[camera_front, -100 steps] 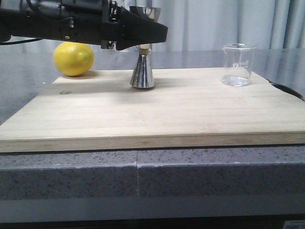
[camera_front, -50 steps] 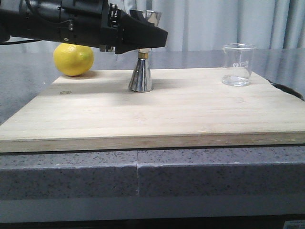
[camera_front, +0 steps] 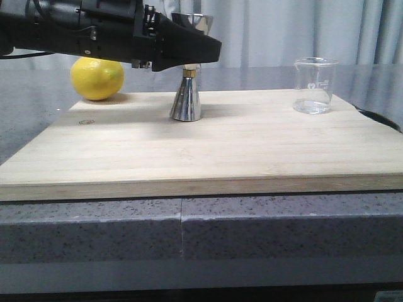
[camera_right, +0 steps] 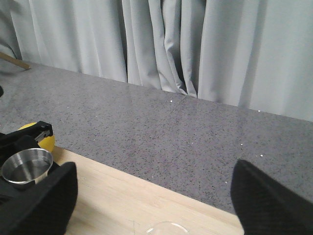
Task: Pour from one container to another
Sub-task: 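Lower the filled steel jigger with the left gripper onto the board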
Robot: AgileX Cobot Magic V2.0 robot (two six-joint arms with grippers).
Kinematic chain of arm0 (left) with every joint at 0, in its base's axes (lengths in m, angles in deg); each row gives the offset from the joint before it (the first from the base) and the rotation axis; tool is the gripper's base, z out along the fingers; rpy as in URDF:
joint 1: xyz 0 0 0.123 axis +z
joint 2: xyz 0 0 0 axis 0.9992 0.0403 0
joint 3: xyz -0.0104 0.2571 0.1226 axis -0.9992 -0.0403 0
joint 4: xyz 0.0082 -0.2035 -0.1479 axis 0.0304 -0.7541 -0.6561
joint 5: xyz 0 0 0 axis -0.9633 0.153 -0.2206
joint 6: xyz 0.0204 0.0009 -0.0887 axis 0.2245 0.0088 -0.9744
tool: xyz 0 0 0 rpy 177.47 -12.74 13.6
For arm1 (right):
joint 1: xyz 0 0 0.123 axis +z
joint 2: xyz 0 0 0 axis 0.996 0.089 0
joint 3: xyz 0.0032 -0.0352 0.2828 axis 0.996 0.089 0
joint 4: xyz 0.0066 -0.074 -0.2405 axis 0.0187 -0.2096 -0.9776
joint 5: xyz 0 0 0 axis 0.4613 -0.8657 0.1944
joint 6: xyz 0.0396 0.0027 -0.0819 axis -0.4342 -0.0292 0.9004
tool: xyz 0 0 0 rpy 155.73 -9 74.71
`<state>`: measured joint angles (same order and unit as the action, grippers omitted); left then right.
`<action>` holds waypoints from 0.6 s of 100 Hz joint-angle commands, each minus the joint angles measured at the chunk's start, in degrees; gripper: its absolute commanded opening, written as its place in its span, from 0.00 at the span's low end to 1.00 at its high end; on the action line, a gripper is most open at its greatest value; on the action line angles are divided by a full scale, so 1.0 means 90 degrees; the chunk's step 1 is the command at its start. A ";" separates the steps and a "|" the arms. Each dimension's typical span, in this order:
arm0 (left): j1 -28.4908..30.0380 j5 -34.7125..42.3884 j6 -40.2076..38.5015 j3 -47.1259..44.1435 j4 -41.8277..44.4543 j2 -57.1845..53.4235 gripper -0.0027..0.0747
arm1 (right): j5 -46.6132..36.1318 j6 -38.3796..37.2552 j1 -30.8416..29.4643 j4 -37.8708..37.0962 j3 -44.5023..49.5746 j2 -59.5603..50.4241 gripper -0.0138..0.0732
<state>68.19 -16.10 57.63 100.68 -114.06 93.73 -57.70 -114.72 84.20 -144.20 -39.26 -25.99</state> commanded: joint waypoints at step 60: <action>0.0015 -0.0327 -0.0009 0.0194 -0.0396 -0.0302 0.45 | -0.0118 -0.0020 -0.0027 0.0166 -0.0173 -0.0151 0.82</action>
<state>68.19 -16.10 57.63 100.68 -114.06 93.73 -57.70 -114.83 84.20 -144.20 -39.26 -25.99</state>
